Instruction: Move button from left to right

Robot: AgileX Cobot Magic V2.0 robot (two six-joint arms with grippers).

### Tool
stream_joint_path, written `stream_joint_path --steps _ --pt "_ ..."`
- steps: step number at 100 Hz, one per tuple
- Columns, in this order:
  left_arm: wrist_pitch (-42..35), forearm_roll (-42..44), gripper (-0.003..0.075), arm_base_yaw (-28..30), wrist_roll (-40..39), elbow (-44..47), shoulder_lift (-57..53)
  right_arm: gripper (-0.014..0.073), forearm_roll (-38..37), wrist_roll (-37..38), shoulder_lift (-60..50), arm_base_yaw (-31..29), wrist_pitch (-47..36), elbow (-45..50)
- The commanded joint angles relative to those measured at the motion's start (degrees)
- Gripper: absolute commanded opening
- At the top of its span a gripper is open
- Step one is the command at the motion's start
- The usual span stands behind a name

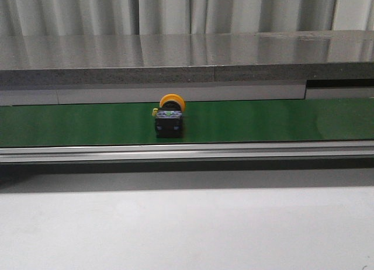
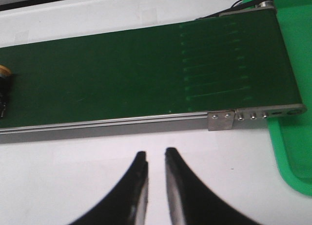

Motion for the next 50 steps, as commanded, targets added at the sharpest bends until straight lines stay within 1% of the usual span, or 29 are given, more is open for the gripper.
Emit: stream_joint_path --steps 1,3,8,13,18,22,36,50 --pt "-4.8 -0.8 -0.0020 -0.5 -0.2 -1.7 0.4 0.0388 1.0 -0.4 0.0 -0.4 -3.4 -2.1" --pt "-4.8 -0.8 -0.0020 -0.5 -0.2 -1.7 0.4 0.0418 1.0 -0.4 0.0 -0.4 -3.4 -2.1" --pt "-4.8 -0.8 -0.0020 -0.5 -0.2 -1.7 0.4 0.0524 1.0 -0.4 0.0 -0.4 -3.5 -2.1" --pt "-4.8 -0.8 -0.0020 -0.5 -0.2 -1.7 0.4 0.0591 1.0 -0.4 0.0 -0.4 -3.5 -2.1" --pt "-4.8 -0.8 -0.0020 -0.5 -0.2 -1.7 0.4 0.0631 1.0 -0.4 0.0 -0.4 -4.2 -2.1" --pt "-4.8 -0.8 -0.0020 -0.5 -0.2 -1.7 0.4 0.0642 1.2 -0.4 0.0 -0.4 -4.3 -2.1" --pt "-4.8 -0.8 -0.0020 -0.5 -0.2 -1.7 0.4 0.0634 2.4 -0.6 0.3 -0.4 -4.9 -2.2" --pt "-4.8 -0.8 -0.0020 -0.5 -0.2 -1.7 0.4 0.0634 3.7 -4.1 3.5 -0.3 -4.2 -4.0"
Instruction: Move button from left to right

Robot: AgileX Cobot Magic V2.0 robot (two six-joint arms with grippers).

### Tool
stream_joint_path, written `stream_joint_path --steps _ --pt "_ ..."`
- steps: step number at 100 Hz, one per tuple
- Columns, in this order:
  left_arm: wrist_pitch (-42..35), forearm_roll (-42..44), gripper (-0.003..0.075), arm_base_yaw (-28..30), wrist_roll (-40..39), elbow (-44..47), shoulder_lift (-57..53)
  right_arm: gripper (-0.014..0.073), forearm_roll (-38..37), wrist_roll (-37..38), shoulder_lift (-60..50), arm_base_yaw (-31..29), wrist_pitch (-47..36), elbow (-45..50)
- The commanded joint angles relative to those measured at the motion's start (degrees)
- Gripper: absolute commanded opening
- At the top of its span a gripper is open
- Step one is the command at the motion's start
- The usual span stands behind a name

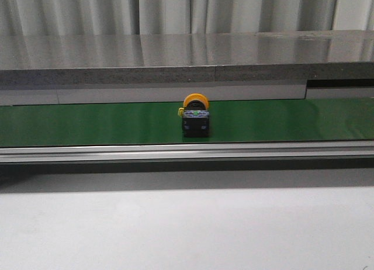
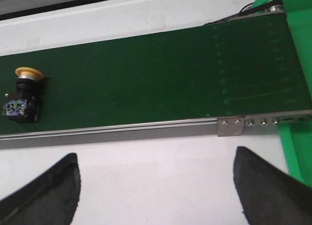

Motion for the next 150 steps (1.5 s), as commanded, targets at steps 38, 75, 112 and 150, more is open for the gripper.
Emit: stream_joint_path --steps 38,75,112,150 --pt "-4.8 -0.8 -0.0020 -0.5 -0.2 -1.7 0.4 0.0634 5.9 -10.3 21.2 5.3 -3.5 -12.1" --pt "-4.8 -0.8 -0.0020 -0.5 -0.2 -1.7 0.4 0.0634 3.4 -11.3 38.1 13.2 -6.1 -21.2" --pt "-4.8 -0.8 -0.0020 -0.5 -0.2 -1.7 0.4 0.0634 2.6 -11.3 45.9 15.3 -7.5 -25.3" --pt "-4.8 -0.8 -0.0020 -0.5 -0.2 -1.7 0.4 0.0634 2.6 -11.3 47.5 15.3 -7.7 -25.3"
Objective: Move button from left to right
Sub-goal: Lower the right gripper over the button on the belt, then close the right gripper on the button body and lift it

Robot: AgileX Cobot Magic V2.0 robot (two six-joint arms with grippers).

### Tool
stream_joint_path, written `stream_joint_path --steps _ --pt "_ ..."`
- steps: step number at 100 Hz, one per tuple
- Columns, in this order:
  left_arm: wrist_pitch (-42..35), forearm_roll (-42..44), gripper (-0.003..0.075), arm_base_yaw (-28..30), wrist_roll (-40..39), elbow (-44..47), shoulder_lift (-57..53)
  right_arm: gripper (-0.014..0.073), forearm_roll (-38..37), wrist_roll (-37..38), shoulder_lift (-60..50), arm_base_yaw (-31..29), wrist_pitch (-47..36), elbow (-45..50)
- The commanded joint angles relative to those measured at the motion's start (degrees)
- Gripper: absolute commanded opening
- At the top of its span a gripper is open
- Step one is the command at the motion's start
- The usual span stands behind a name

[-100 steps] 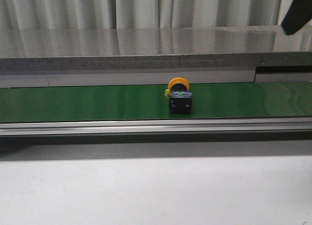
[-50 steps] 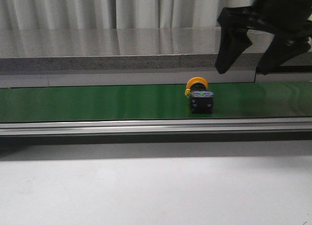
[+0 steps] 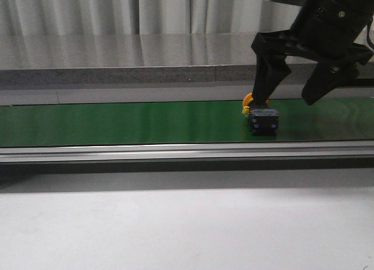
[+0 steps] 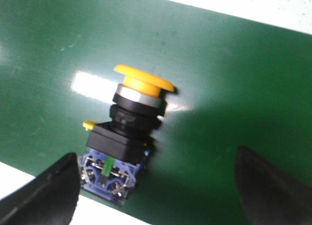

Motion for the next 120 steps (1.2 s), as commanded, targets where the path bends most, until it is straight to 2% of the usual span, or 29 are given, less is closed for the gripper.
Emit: stream_joint_path --steps 1,45,73,78,83,85,104,111,120 --pt "-4.8 -0.8 -0.0020 -0.5 -0.2 -1.7 0.4 0.0634 -0.1 -0.7 -2.3 0.2 -2.3 -1.9" --pt "-4.8 -0.8 -0.0020 -0.5 -0.2 -1.7 0.4 0.0634 -0.8 -0.7 -1.4 0.2 -3.0 -1.9" --pt "-4.8 -0.8 -0.0020 -0.5 -0.2 -1.7 0.4 0.0628 -1.6 0.4 3.0 0.2 0.0 -1.9" --pt "-4.8 -0.8 -0.0020 -0.5 -0.2 -1.7 0.4 0.0591 -1.6 0.4 3.0 0.2 0.2 -1.9" --pt "-4.8 -0.8 -0.0020 -0.5 -0.2 -1.7 0.4 0.0499 -1.6 0.4 2.9 0.2 0.4 -2.1" --pt "-4.8 -0.8 -0.0020 -0.5 -0.2 -1.7 0.4 0.0487 -1.6 0.4 2.9 0.2 0.5 -2.1" --pt "-4.8 -0.8 -0.0020 -0.5 -0.2 -1.7 0.4 0.0121 -1.7 0.4 2.8 0.2 3.6 -3.4" --pt "-4.8 -0.8 -0.0020 -0.5 -0.2 -1.7 0.4 0.0056 -1.9 0.4 2.6 0.2 4.7 -4.1" --pt "-4.8 -0.8 -0.0020 -0.5 -0.2 -1.7 0.4 0.0046 -2.9 0.4 1.6 0.2 5.4 -4.9"
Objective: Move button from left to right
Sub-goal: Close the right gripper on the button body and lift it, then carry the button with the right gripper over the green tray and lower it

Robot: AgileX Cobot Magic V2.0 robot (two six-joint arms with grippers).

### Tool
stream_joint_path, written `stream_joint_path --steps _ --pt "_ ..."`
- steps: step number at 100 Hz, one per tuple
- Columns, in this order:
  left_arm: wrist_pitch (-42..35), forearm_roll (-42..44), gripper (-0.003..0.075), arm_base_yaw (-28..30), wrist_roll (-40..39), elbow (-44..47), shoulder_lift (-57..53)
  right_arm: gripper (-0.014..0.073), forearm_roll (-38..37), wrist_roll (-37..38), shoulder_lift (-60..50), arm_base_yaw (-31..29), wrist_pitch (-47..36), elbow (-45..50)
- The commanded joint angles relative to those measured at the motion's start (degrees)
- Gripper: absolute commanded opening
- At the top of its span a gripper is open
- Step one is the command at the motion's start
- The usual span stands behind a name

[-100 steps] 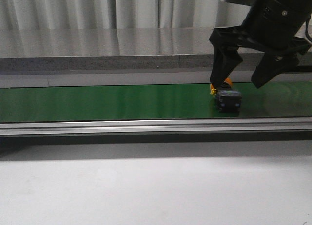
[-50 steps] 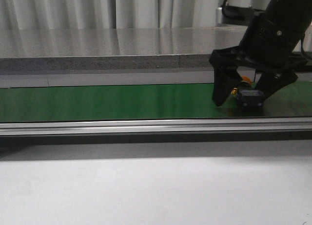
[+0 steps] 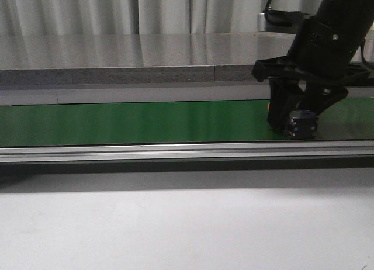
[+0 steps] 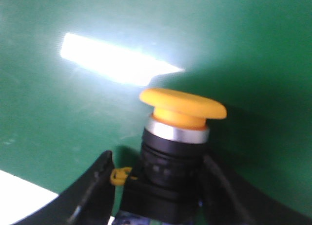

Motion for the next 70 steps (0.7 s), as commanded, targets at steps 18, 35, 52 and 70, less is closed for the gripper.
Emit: stream_joint_path --steps 18,35,52,70 --pt "-4.7 -0.8 -0.0020 -0.5 -0.2 -1.7 0.4 0.0046 -2.7 -0.1 -6.5 -0.7 1.7 -4.3" --pt "-4.7 -0.8 -0.0020 -0.5 -0.2 -1.7 0.4 0.0046 -5.2 -0.1 -10.0 -4.0 3.3 -5.4" --pt "-4.7 -0.8 -0.0020 -0.5 -0.2 -1.6 0.4 0.0046 -8.2 -0.8 -12.2 -9.8 4.2 -5.8" --pt "-4.7 -0.8 -0.0020 -0.5 -0.2 -1.6 0.4 0.0046 -10.3 -2.2 -12.2 -18.0 3.1 -5.8"
